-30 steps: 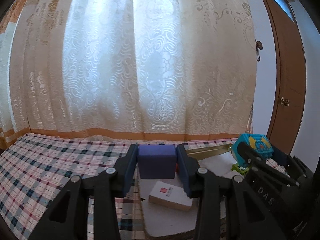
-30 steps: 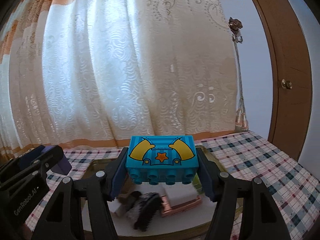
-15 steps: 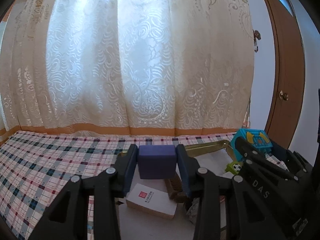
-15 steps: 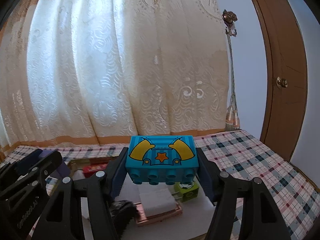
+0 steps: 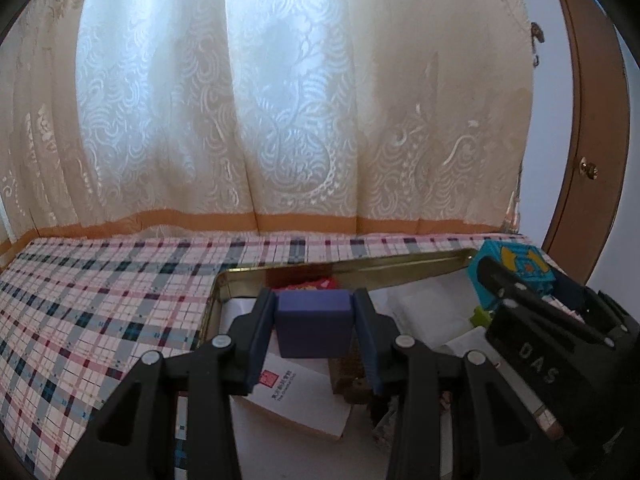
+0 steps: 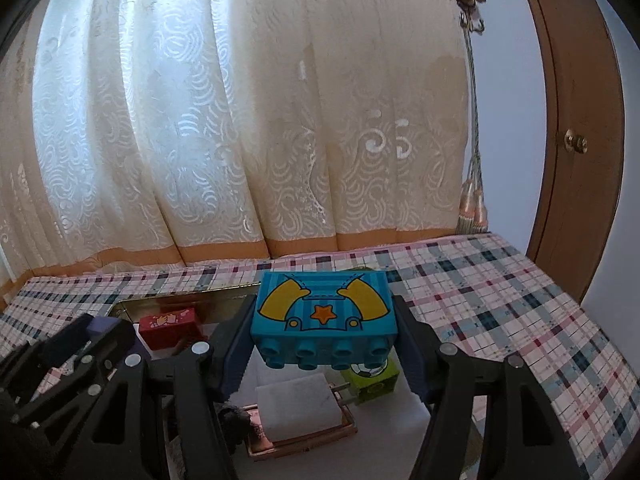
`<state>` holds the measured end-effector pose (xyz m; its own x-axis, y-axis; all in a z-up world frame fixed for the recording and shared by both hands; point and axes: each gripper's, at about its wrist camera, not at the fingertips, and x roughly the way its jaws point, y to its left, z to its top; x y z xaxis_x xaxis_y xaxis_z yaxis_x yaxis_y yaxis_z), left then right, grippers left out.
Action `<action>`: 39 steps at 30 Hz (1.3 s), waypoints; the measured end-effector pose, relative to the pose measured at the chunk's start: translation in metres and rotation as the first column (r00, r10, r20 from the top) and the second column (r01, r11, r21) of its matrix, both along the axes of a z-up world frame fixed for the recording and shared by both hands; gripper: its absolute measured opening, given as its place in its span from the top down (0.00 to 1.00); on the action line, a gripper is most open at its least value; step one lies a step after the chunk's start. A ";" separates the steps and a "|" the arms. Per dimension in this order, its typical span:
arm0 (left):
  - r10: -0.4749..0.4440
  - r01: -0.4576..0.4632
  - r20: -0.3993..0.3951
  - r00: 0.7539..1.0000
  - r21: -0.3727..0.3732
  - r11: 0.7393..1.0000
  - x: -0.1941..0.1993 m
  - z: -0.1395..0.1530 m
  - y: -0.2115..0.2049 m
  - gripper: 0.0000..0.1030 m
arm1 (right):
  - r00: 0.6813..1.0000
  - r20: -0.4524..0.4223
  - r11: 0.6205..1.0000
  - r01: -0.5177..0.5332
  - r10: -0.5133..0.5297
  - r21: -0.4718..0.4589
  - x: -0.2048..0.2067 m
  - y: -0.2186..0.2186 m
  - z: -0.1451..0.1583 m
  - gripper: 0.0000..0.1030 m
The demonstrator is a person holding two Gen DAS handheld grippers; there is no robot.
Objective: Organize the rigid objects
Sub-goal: 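Open both tools to drop the purple cube and blue brick into the tin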
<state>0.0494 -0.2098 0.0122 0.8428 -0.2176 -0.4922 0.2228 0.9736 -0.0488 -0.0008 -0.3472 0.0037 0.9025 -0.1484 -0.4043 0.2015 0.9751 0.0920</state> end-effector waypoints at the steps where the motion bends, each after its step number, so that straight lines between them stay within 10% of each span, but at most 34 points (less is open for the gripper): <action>1: 0.005 -0.005 -0.008 1.000 0.002 1.000 0.002 -0.001 0.000 0.62 | 1.000 -0.005 1.000 -0.010 0.010 0.014 0.001 -0.001 -0.001 0.35; 4: 0.005 -0.005 -0.028 1.000 0.009 1.000 0.004 -0.006 -0.002 0.60 | 0.999 -0.022 0.998 -0.034 0.036 0.059 0.004 -0.004 -0.004 0.35; 11: 0.103 -0.102 0.010 0.995 -0.067 0.993 0.000 -0.002 0.020 0.00 | 1.000 0.016 0.993 -0.012 0.010 0.119 -0.002 -0.013 -0.006 0.19; 39: 0.122 -0.124 0.186 0.975 -0.005 0.992 -0.062 -0.003 0.045 0.00 | 0.958 0.273 0.991 0.110 -0.086 -0.075 -0.079 0.007 0.000 0.12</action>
<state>-0.0130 -0.1649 0.0094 0.9396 -0.1041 -0.3261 0.1060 0.9943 -0.0119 -0.0795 -0.3405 0.0036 0.9552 -0.2660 -0.1298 0.2764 0.9585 0.0700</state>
